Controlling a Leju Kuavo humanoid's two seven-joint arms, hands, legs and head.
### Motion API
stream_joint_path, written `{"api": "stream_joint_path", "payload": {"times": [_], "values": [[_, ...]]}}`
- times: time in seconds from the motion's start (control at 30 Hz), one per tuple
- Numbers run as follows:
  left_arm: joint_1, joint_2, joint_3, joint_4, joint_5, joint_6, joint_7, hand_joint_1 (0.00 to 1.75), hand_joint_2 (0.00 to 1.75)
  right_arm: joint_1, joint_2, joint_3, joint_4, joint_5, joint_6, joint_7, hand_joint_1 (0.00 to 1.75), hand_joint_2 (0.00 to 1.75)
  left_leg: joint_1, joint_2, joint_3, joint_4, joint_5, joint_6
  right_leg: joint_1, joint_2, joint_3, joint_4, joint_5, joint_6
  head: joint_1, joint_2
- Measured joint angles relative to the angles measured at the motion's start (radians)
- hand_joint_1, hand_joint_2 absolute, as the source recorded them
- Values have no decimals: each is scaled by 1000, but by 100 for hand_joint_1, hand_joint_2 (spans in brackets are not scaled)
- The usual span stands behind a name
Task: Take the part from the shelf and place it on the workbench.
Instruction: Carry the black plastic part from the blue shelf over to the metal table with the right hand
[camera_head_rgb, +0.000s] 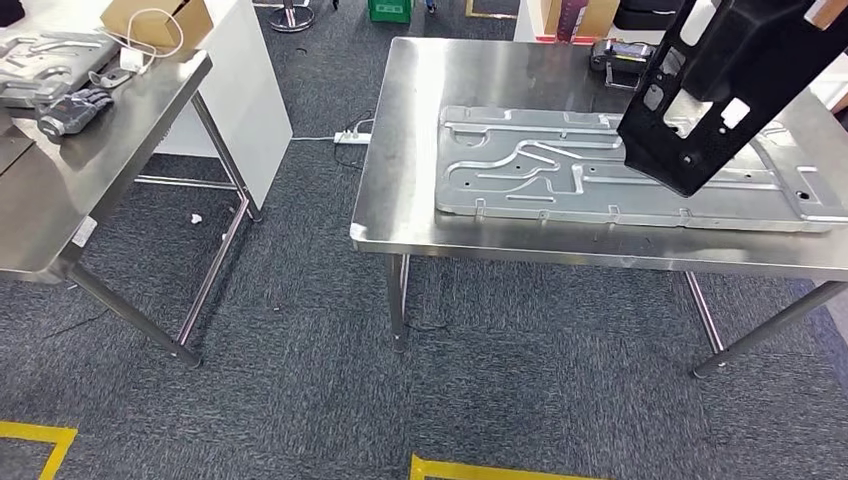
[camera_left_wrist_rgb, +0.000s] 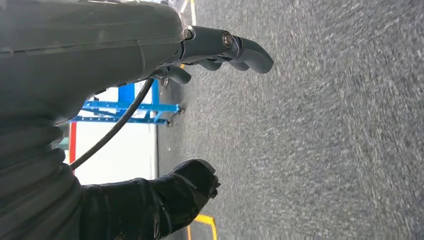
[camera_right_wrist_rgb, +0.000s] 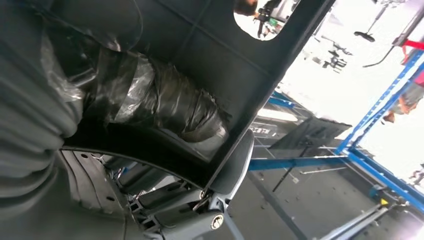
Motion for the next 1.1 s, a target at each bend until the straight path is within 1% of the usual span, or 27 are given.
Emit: {"api": "stream_joint_path", "payload": {"times": [0.03, 0.07, 0.13, 0.2, 0.23, 0.27, 0.33, 0.37, 0.4, 0.43, 0.47, 0.5, 0.53, 0.57, 0.6, 0.63, 0.7, 0.73, 0.77, 0.83, 0.87, 0.9, 0.93, 1.0, 1.03, 1.07, 1.1], "values": [[0, 1, 0, 0, 0, 0, -1, 0, 175, -1, -3, 1, -2, -1, 1, -1, 175, 175, 0, -2, -7, 16, -8, -9, -1, 4, 16, -37, 12, -1, 0, 0], [0, 2, 0, 0, 0, -1, -1, 0, 175, -1, -6, 2, -4, -2, 2, -1, 175, 175, 0, -4, -14, 28, -14, -17, 0, 8, 21, -51, 12, -6, 1, 0], [0, 2, 0, 0, -1, -1, -3, 0, 175, -1, -10, 6, -8, -3, 6, -2, 175, 175, 0, -9, -20, 34, -14, -27, 6, 12, 15, -41, 6, -28, 0, 0], [3, 2, 0, 0, -1, -1, -4, 0, 175, -1, -13, 10, -10, -4, 10, -1, 175, 175, 2, -6, -27, 46, -24, -34, 6, 10, 15, -41, 6, -45, -1, 0], [3, 2, 0, 0, -2, -1, -4, 0, 175, -1, -14, 11, -12, -4, 10, -1, 175, 175, 2, -2, -40, 75, -42, -36, 5, 9, 16, -43, 6, -52, -1, 0], [3, 2, 0, 0, -2, -1, -4, 0, 175, -2, -14, 12, -13, -4, 11, -1, 175, 175, 2, 3, -64, 127, -69, -37, 6, 9, 17, -44, 6, -57, -2, 0], [2, 2, 0, 0, -3, -1, -4, 0, 175, -1, -14, 14, -14, -4, 12, -1, 175, 175, -1, 6, -135, 267, -124, -35, 12, 10, 20, -45, 3, -65, -2, 0], [2, 2, 0, 0, -3, -1, -4, 0, 175, -1, -14, 16, -14, -5, 13, -1, 175, 175, -3, 6, -165, 319, -135, -31, 17, 10, 23, -45, 1, -68, -2, 0], [2, 2, 0, 0, -3, -1, -4, 0, 175, -1, -14, 18, -14, -6, 13, -2, 175, 175, -7, 6, -179, 335, -127, -25, 21, 10, 26, -45, -2, -70, -2, 0], [2, 2, 0, 0, -3, -1, -5, 0, 175, -1, -14, 20, -15, -7, 13, -2, 175, 175, -12, 6, -173, 311, -99, -15, 26, 11, 31, -45, -5, -73, -2, 0], [3, 2, 0, 0, -3, -1, -5, 0, 175, -1, -14, 22, -16, -8, 13, -2, 175, 175, -18, 6, -149, 251, -58, -2, 31, 11, 37, -45, -10, -74, -2, 0], [3, 3, 0, 0, -3, -1, -6, 0, 175, -1, -15, 24, -17, -10, 14, -2, 175, 175, -26, 6, -118, 181, -22, 15, 34, 11, 43, -47, -14, -75, -1, 0], [3, 4, 0, 0, -3, -1, -7, 0, 175, -2, -18, 26, -18, -14, 15, -2, 175, 175, -33, 8, -90, 121, 3, 31, 37, 11, 48, -48, -18, -74, 0, 0], [2, 5, 0, 0, -3, -1, -7, 0, 175, -2, -22, 28, -19, -19, 16, -2, 175, 175, -39, 10, -68, 77, 13, 43, 38, 10, 51, -51, -20, -71, -1, 0], [1, 6, 0, 1, -3, -1, -7, 0, 175, -2, -25, 31, -21, -27, 18, -1, 175, 175, -43, 11, -57, 57, 10, 49, 37, 8, 52, -55, -21, -67, -1, 0], [0, 6, 0, 1, -4, 0, -7, 0, 175, -3, -28, 34, -24, -34, 19, 1, 175, 175, -44, 11, -53, 47, 7, 50, 38, 7, 54, -59, -21, -62, -2, 0], [1, 3, 0, 1, -4, 0, -7, 0, 175, -4, -33, 42, -29, -47, 21, 5, 175, 175, -38, 11, -37, 22, 8, 45, 37, 4, 54, -58, -27, -53, -2, 0], [2, 2, 0, 1, -5, 0, -7, 0, 175, -6, -36, 46, -31, -52, 22, 6, 175, 175, -35, 12, -28, 10, 9, 44, 37, 3, 46, -40, -39, -49, -1, 0], [3, 2, 0, 1, -5, 0, -7, 0, 175, -9, -38, 50, -32, -55, 23, 7, 175, 175, -33, 12, -19, 0, 9, 43, 37, 3, 26, -2, -58, -45, -1, 0], [1, 2, 0, 1, -6, 0, -8, 0, 175, -12, -41, 56, -33, -57, 27, 8, 175, 175, -35, 13, -12, -2, 4, 45, 35, 3, -43, 119, -105, -40, -1, 0], [0, 2, 0, 1, -6, -1, -8, 0, 175, -12, -42, 61, -34, -58, 29, 7, 175, 175, -35, 12, -10, 1, -1, 45, 34, 3, -78, 173, -116, -38, -1, 0], [-1, 2, 0, 1, -5, -2, -8, 0, 175, -11, -44, 66, -34, -58, 31, 8, 175, 175, -35, 10, -6, 5, -7, 45, 33, 3, -100, 197, -108, -36, 0, 0], [0, 2, 0, 1, -5, -2, -8, 0, 175, -11, -45, 72, -34, -58, 31, 8, 175, 175, -35, 7, -2, 10, -14, 43, 32, 3, -104, 183, -80, -35, 0, 0], [2, 1, 1, 1, -5, -3, -8, 0, 175, -13, -47, 80, -34, -58, 32, 8, 175, 175, -34, 2, 6, 22, -31, 37, 31, 2, -66, 69, 3, -38, 0, 0], [3, 0, 1, 1, -5, -3, -8, 0, 175, -14, -48, 84, -35, -58, 32, 8, 175, 175, -35, 1, 8, 30, -39, 33, 33, 2, -42, 12, 30, -41, 0, 0], [2, 0, 1, 1, -5, -3, -8, 0, 175, -15, -49, 87, -35, -58, 32, 8, 175, 175, -36, 0, 7, 35, -45, 29, 36, 3, -26, -26, 42, -46, 0, 0], [2, 0, 1, 1, -5, -4, -8, 0, 175, -16, -49, 91, -37, -58, 32, 8, 175, 175, -37, 0, 5, 38, -49, 24, 39, 3, -18, -41, 39, -51, -1, 0]]}}
